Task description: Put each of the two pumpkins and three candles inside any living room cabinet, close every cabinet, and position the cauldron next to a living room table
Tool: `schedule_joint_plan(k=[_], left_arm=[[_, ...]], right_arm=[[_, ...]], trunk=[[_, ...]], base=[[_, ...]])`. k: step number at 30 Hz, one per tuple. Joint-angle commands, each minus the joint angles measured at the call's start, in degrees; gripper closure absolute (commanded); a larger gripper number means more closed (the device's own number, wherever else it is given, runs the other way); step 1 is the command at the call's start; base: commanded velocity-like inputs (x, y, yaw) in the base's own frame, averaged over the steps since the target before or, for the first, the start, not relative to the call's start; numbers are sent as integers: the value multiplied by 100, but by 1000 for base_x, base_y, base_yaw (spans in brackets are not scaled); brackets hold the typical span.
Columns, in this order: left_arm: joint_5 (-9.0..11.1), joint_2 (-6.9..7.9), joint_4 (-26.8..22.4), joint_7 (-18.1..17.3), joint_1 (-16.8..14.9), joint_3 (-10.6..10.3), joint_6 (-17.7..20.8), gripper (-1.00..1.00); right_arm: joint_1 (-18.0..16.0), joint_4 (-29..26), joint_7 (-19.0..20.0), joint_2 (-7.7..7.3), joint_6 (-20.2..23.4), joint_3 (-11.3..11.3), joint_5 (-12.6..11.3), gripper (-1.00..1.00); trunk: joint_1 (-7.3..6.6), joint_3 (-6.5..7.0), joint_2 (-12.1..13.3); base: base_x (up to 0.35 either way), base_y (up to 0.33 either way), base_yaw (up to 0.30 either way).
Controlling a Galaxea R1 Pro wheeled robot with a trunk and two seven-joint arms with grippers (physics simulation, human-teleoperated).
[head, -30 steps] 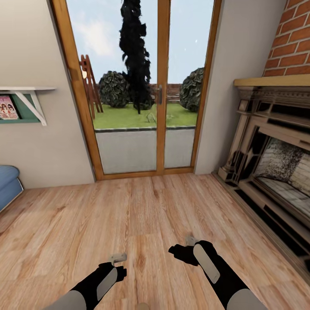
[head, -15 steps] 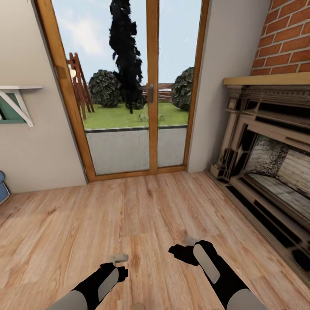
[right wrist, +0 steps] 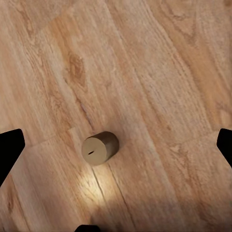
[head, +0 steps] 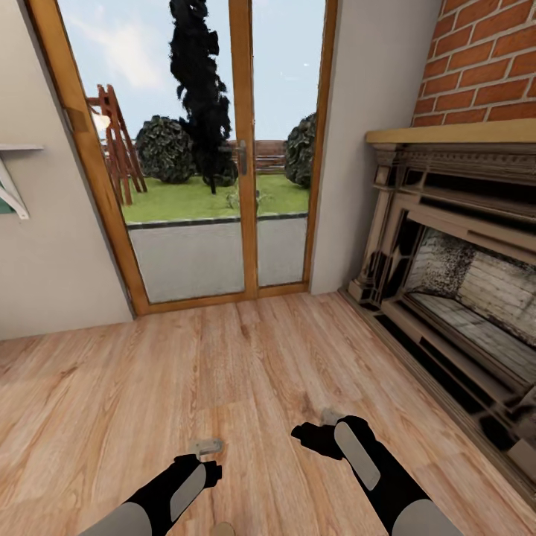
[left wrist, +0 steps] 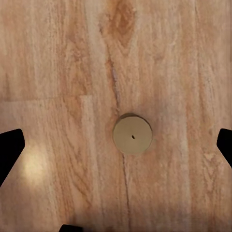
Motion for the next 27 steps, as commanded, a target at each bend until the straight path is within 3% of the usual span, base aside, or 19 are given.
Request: schedule_joint_plan(k=[1,14,27], left_arm=[[55,5,-11,49,-4,-48,15,-100],[57,2,-10,50,-4,-45,17,-100],[82,-4,-10,43,-4,-52,31,-100]], right_arm=[[-4,-7,-57,-2,5,11,-60,-100],[-4,-9,-60,-2,5,20,-40,-100],[-9,-154,-69,3,60,-13,-45,-100]], trunk=[[-1,-6,-3],[-1,-6,-3],[285,-240,-524]], base=[[0,-8,-5],[0,-1,-1],[0,0,0]])
